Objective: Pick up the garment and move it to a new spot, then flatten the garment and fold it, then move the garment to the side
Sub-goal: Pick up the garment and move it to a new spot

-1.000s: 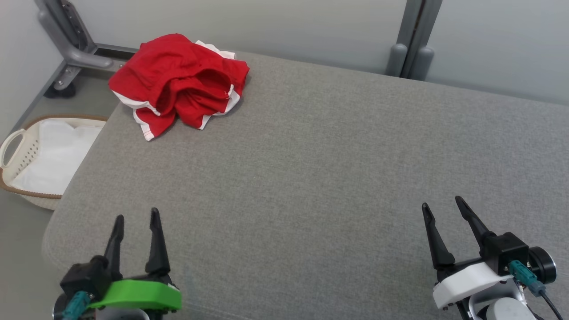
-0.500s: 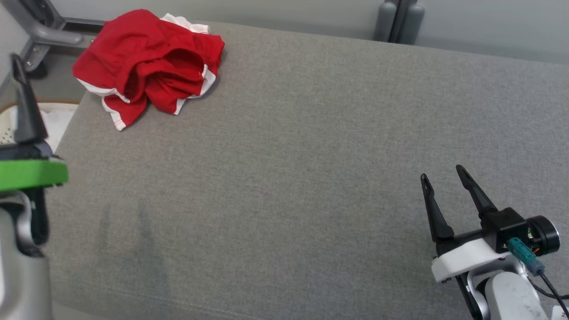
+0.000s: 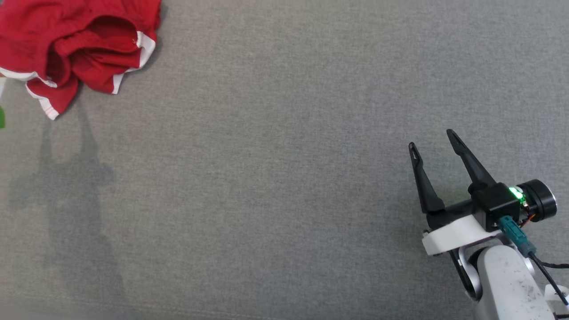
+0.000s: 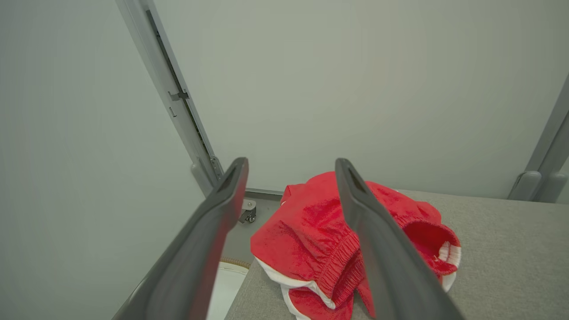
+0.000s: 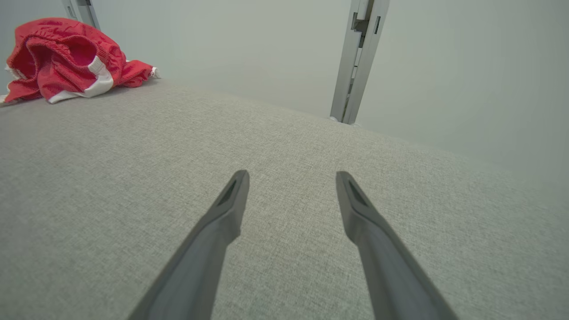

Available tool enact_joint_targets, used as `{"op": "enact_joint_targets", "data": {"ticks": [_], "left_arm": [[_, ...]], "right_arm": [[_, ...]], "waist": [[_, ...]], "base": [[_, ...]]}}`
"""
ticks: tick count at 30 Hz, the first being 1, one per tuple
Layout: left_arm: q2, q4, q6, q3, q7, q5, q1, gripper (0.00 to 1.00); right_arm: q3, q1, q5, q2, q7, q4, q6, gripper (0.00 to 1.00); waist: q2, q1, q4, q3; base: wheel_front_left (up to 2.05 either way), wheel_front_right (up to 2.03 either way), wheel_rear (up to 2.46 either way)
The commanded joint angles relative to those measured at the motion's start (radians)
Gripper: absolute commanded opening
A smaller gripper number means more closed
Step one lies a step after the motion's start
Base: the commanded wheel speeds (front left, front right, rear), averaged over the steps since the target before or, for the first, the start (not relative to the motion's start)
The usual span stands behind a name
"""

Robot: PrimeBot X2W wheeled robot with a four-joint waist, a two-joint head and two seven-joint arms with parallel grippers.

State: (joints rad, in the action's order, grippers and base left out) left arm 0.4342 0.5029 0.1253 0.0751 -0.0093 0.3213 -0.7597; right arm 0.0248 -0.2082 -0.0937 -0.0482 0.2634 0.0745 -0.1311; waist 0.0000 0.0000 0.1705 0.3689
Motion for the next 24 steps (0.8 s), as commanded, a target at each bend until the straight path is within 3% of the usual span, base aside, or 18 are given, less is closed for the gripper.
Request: {"op": "enact_joint_targets", "data": {"ticks": [1,12,24], "left_arm": [[0.009,0.031,0.003,-0.011,0.008,0.008,-0.029,1.0],[0.036,0.207,0.006,-0.178,0.001,0.036,-0.141,1.0],[0.097,0.347,0.004,-0.247,-0.002,-0.002,-0.243,1.0]], "right_arm": [[0.004,-0.018,-0.004,-0.004,0.002,-0.009,0.001,1.0],[0.026,-0.031,-0.01,-0.004,0.002,-0.035,0.001,1.0],[0.024,-0.043,-0.009,-0.005,0.001,-0.038,0.001,1.0]], "waist": [[0.0,0.0,-0.058,0.083],[0.0,0.0,-0.082,0.177],[0.0,0.0,-0.099,0.225]], "base": [[0.0,0.0,0.0],[0.0,0.0,0.0],[0.0,0.0,0.0]]}}
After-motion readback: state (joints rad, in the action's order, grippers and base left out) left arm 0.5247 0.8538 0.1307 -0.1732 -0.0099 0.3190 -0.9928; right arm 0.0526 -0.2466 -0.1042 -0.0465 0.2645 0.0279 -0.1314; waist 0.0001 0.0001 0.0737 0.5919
